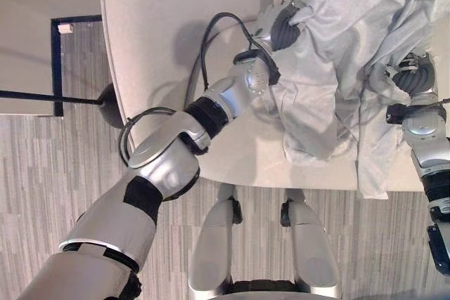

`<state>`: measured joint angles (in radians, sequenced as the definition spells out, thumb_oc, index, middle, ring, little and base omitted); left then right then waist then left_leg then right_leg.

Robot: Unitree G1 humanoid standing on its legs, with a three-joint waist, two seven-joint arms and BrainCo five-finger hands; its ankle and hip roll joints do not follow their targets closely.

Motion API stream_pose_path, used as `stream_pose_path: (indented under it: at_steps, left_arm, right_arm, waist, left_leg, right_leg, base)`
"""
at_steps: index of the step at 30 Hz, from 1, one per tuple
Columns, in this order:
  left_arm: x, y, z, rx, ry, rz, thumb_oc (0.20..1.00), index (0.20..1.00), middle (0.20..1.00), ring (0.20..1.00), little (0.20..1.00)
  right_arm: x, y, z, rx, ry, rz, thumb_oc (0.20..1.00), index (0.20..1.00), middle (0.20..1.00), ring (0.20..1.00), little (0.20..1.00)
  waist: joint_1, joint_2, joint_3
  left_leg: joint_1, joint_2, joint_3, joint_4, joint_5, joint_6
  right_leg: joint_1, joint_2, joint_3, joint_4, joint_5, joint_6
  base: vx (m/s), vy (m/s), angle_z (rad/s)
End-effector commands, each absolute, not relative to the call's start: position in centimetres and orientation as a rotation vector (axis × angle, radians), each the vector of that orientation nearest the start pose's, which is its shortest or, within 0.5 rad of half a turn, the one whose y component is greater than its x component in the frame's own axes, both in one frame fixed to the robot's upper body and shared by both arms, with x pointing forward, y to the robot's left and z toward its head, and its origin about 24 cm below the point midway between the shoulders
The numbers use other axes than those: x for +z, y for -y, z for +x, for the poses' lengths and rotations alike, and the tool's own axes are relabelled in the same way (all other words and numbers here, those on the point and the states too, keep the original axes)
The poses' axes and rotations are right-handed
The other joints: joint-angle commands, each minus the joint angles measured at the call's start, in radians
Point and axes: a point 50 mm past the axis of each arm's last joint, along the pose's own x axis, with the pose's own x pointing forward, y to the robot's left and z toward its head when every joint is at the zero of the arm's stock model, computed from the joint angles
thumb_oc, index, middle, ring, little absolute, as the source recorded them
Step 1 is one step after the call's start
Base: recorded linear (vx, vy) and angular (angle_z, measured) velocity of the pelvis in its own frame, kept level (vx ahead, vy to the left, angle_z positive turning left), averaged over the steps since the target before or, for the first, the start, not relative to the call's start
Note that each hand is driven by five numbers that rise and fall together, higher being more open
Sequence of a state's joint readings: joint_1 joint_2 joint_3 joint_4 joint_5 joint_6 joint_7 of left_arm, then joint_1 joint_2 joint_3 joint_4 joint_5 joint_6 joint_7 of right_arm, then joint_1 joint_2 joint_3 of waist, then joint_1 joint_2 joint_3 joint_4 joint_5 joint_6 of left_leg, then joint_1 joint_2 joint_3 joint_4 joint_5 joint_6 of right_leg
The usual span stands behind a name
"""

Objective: Hang the clothes on the sofa on the clothes rack.

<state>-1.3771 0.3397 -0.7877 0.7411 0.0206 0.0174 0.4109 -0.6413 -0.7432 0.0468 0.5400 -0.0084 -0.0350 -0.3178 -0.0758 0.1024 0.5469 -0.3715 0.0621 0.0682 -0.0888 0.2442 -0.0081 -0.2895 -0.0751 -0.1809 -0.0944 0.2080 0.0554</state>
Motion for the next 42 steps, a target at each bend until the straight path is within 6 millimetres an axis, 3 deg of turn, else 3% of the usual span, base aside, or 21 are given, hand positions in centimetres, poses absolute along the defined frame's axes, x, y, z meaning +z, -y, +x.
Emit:
stream_pose_path:
  at_steps: [1, 7, 9, 17, 22, 23, 25, 27, 31, 34, 37, 42]
  left_arm:
    - [33.3, -2.8, 37.7, 0.006, 0.868, 0.774, 0.200, 0.200, 0.200, 0.200, 0.200]
    - [34.2, -6.4, 36.9, 0.081, 0.921, 0.789, 0.200, 0.200, 0.200, 0.200, 0.200]
    - [34.7, -8.5, 35.9, 0.120, 0.966, 0.803, 0.200, 0.200, 0.200, 0.200, 0.200]
    - [34.2, -13.1, 34.2, 0.215, 0.978, 0.829, 0.200, 0.200, 0.200, 0.200, 0.200]
    - [33.6, -16.4, 33.5, 0.303, 0.947, 0.855, 0.200, 0.200, 0.200, 0.200, 0.200]
    - [33.6, -16.5, 33.4, 0.303, 0.944, 0.856, 0.200, 0.200, 0.200, 0.200, 0.200]
    - [33.5, -19.4, 32.5, 0.404, 0.932, 0.868, 0.200, 0.200, 0.200, 0.200, 0.200]
    - [33.5, -20.1, 32.2, 0.430, 0.928, 0.866, 0.200, 0.200, 0.200, 0.200, 0.200]
    - [32.6, -22.8, 31.2, 0.526, 0.886, 0.885, 0.200, 0.200, 0.200, 0.200, 0.200]
    - [32.3, -23.4, 31.0, 0.544, 0.870, 0.894, 0.200, 0.200, 0.200, 0.200, 0.200]
    - [32.8, -23.7, 30.9, 0.563, 0.875, 0.910, 0.200, 0.200, 0.200, 0.200, 0.200]
    - [33.5, -23.7, 30.9, 0.568, 0.893, 0.930, 0.200, 0.200, 0.200, 0.200, 0.200]
  right_arm:
    - [21.9, 33.8, 32.0, -0.631, 0.357, -0.722, 0.200, 0.200, 0.200, 0.200, 0.200]
    - [21.6, 33.6, 31.5, -0.628, 0.369, -0.714, 0.200, 0.200, 0.200, 0.200, 0.200]
    - [22.2, 32.7, 31.1, -0.605, 0.421, -0.724, 0.200, 0.200, 0.200, 0.200, 0.200]
    - [24.5, 29.3, 30.5, -0.512, 0.590, -0.733, 0.200, 0.200, 0.200, 0.200, 0.200]
    - [26.7, 26.4, 30.0, -0.427, 0.730, -0.732, 0.200, 0.200, 0.200, 0.200, 0.200]
    - [26.7, 26.3, 30.1, -0.424, 0.729, -0.732, 0.200, 0.200, 0.200, 0.200, 0.200]
    - [28.4, 24.4, 29.6, -0.371, 0.832, -0.690, 0.200, 0.200, 0.200, 0.200, 0.200]
    - [28.5, 24.0, 29.6, -0.357, 0.841, -0.678, 0.200, 0.200, 0.200, 0.200, 0.200]
    - [28.8, 23.3, 29.8, -0.346, 0.855, -0.640, 0.200, 0.200, 0.200, 0.200, 0.200]
    - [28.4, 23.1, 30.1, -0.336, 0.839, -0.628, 0.200, 0.200, 0.200, 0.200, 0.200]
    - [27.7, 23.3, 30.6, -0.338, 0.798, -0.616, 0.200, 0.200, 0.200, 0.200, 0.200]
    - [27.2, 23.5, 31.1, -0.359, 0.768, -0.598, 0.200, 0.200, 0.200, 0.200, 0.200]
  waist:
    - [0.060, 0.035, -0.027]
    - [0.071, 0.018, -0.027]
    - [0.080, -0.006, -0.027]
    - [0.094, -0.052, -0.031]
    - [0.131, -0.094, -0.171]
    - [0.130, -0.094, -0.175]
    - [0.171, -0.132, -0.256]
    - [0.177, -0.141, -0.270]
    - [0.213, -0.173, -0.309]
    - [0.211, -0.173, -0.325]
    - [0.197, -0.175, -0.369]
    - [0.216, -0.184, -0.383]
  left_leg:
    - [0.232, 0.145, -0.033, 0.001, -0.200, -0.108]
    - [0.293, 0.139, -0.032, 0.001, -0.191, -0.102]
    - [0.354, 0.135, -0.027, 0.001, -0.189, -0.095]
    - [0.538, 0.139, -0.008, 0.001, -0.199, -0.080]
    - [0.566, 0.154, 0.006, 0.001, -0.194, -0.069]
    - [0.565, 0.154, 0.007, 0.001, -0.194, -0.070]
    - [0.571, 0.168, 0.027, 0.001, -0.187, -0.068]
    - [0.567, 0.170, 0.034, 0.001, -0.187, -0.069]
    - [0.589, 0.188, 0.148, 0.001, -0.175, -0.080]
    - [0.631, 0.213, 0.182, 0.001, -0.165, -0.080]
    - [0.701, 0.277, 0.210, 0.001, -0.139, -0.092]
    - [0.676, 0.265, 0.176, 0.001, -0.165, -0.103]
  right_leg:
    - [-0.027, -0.075, -0.006, 0.007, -0.069, 0.034]
    - [0.039, -0.075, -0.020, 0.007, -0.071, 0.029]
    - [0.101, -0.069, -0.024, 0.007, -0.074, 0.024]
    - [0.284, -0.041, -0.018, 0.007, -0.091, 0.016]
    - [0.321, -0.013, -0.020, 0.007, -0.110, 0.017]
    - [0.319, -0.013, -0.019, 0.007, -0.110, 0.017]
    - [0.352, 0.003, -0.030, 0.007, -0.123, 0.019]
    - [0.357, 0.004, -0.035, 0.007, -0.127, 0.020]
    - [0.392, -0.013, -0.099, 0.007, -0.123, 0.033]
    - [0.394, -0.027, -0.125, 0.007, -0.110, 0.040]
    - [0.390, -0.062, -0.170, 0.007, -0.090, 0.054]
    - [0.395, -0.091, -0.173, 0.007, -0.084, 0.051]
  base:
    - [0.01, 0.026, 0.10]
    - [-0.01, 0.021, 0.08]
    - [0.01, 0.006, 0.04]
    - [0.01, -0.015, 0.00]
    - [0.05, -0.052, 0.04]
    - [0.05, -0.099, 0.02]
    - [0.01, -0.088, 0.03]
    - [0.00, -0.042, 0.12]
    - [0.00, 0.040, 0.49]
    - [0.00, 0.116, 0.51]
    - [-0.05, 0.267, 0.61]
    - [-0.08, 0.227, 0.32]
